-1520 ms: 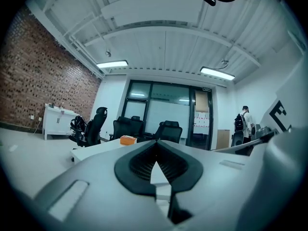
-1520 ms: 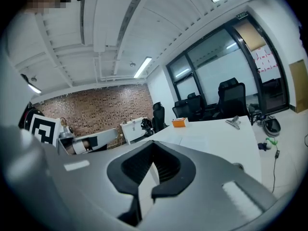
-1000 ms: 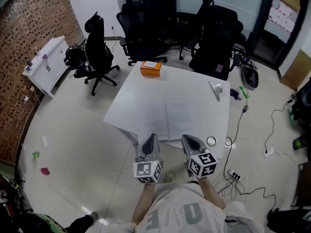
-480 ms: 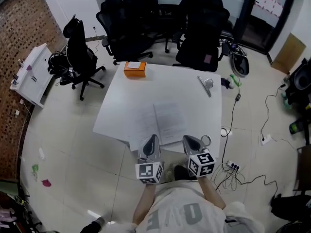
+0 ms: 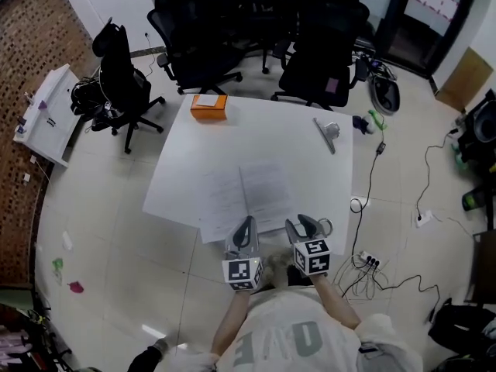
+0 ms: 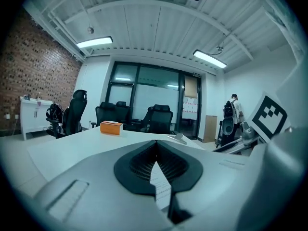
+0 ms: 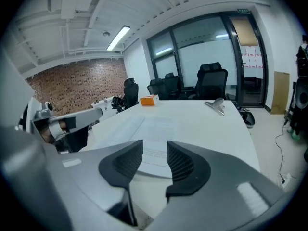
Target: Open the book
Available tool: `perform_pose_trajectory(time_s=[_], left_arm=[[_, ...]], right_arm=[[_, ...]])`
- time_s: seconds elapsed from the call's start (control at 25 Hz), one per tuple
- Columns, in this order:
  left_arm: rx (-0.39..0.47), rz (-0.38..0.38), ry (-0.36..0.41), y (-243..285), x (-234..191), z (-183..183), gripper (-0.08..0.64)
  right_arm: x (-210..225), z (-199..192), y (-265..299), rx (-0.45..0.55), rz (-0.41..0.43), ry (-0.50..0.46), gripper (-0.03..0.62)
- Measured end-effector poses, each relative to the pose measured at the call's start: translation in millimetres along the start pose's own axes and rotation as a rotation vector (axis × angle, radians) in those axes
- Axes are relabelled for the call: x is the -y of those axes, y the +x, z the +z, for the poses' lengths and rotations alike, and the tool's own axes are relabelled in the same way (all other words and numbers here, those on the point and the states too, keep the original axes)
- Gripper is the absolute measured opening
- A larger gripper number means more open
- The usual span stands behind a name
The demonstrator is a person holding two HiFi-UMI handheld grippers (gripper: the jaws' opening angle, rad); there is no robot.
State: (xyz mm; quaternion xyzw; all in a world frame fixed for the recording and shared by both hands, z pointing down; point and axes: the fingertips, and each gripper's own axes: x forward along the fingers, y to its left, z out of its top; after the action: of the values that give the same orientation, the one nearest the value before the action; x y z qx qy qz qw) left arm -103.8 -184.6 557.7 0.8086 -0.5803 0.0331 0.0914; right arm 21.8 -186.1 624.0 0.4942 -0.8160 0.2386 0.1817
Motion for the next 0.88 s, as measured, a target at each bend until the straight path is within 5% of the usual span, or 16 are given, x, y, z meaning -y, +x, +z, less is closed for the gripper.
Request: perform_pose_trajectory(time_s=[0.4,0.88], left_arm=[[-0.094,-0.016,0.034,22.4,15.4,-28.6,0.017],[-0.108,0.046,0.030,21.4,-2.7,-29.0,0.017]], right_arm=[[36.6,-55.0,18.3,-0.162,-0.039,0.053,0.154],[38.2,-65.9,36.6,-0.262,-0.002,0.089,0.143]])
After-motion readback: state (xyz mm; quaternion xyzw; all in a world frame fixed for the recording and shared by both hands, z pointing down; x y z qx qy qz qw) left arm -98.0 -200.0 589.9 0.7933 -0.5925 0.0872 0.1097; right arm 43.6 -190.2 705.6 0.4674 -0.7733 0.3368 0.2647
